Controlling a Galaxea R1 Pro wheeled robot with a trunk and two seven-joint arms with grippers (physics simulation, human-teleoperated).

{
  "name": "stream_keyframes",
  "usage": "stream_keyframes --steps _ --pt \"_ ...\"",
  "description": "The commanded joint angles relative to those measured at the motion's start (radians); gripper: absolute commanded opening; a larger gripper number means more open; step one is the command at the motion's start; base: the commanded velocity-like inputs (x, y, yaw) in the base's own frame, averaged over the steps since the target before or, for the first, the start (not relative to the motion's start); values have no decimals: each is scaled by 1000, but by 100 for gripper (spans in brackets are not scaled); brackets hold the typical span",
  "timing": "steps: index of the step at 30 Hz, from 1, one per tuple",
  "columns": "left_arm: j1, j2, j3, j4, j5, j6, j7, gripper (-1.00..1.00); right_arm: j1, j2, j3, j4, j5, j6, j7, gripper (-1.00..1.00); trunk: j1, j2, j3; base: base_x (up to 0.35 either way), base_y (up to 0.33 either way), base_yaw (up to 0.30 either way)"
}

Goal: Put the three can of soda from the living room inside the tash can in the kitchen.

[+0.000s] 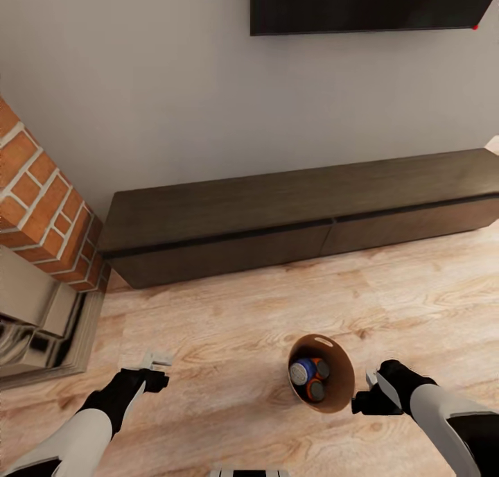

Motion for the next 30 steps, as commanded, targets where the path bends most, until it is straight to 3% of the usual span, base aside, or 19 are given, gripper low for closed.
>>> stream_keyframes --steps 1,4,5,6,8,12,13,14,20,30 --pt "0 0 0 5 0 -7 1 100 8 1 0 0 0 -12 0 100 -4 7 3 0 0 0" --pt "3 0 1 36 0 -55 4 100 44 2 0 1 1 -60 0 100 -15 28 13 0 0 0" --pt "44 1 1 119 1 -194 18 100 149 4 0 4 4 -233 -3 100 -19 35 16 0 0 0" --pt "52 1 1 124 1 -209 25 100 161 4 0 4 4 -252 -7 100 -23 42 19 0 0 0" --pt "109 1 1 133 2 -269 115 100 215 3 -1 7 4 -336 -40 100 -31 56 25 0 0 0" --pt "150 1 -1 138 -2 -319 241 100 247 3 -2 12 4 -390 -58 100 -46 84 38 0 0 0" --pt "162 0 -2 140 -4 -336 305 100 264 3 -2 13 4 -418 -63 100 -50 91 41 0 0 0" --pt "162 0 -2 140 -4 -336 305 100 264 3 -2 13 4 -418 -63 100 -54 98 44 0 0 0" --pt "181 -6 -1 156 -4 -346 479 100 327 0 -3 16 4 -519 -69 100 -77 140 63 0 0 0" --pt "204 -10 1 204 -1 -337 546 100 394 -5 -3 9 2 -571 -70 100 -115 210 94 0 0 0"
